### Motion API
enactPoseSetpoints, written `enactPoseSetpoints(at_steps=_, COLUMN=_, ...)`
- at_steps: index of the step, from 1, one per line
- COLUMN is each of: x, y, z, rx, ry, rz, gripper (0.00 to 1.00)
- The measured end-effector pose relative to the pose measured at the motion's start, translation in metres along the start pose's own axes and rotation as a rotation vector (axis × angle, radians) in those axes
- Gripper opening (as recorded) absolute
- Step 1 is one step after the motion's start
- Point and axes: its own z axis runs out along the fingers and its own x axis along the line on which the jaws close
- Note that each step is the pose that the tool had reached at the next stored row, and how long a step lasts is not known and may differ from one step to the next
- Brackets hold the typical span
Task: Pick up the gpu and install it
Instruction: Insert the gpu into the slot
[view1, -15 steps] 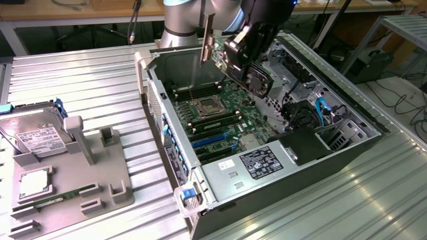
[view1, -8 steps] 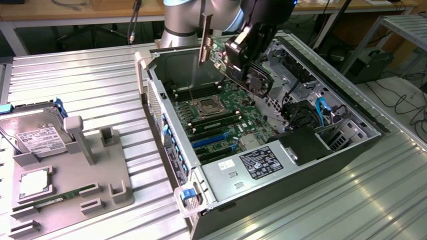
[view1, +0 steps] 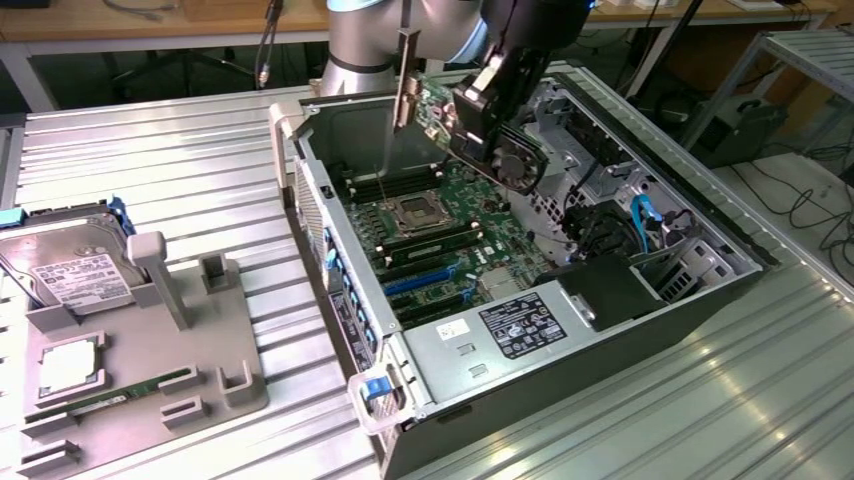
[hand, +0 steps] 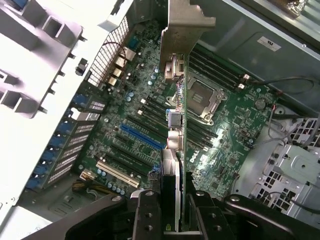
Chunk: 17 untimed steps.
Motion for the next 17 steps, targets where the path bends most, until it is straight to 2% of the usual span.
enactPoseSetpoints(at_steps=5, x=0.0004, y=0.0001, z=0.0002, rx=-0.0032, ry=0.0034, rz=-0.059, gripper=0.27)
enactPoseSetpoints(at_steps=17, x=0.0005, y=0.0001, z=0.0013, rx=-0.0154, ry=0.0166, rz=-0.284, gripper=0.27)
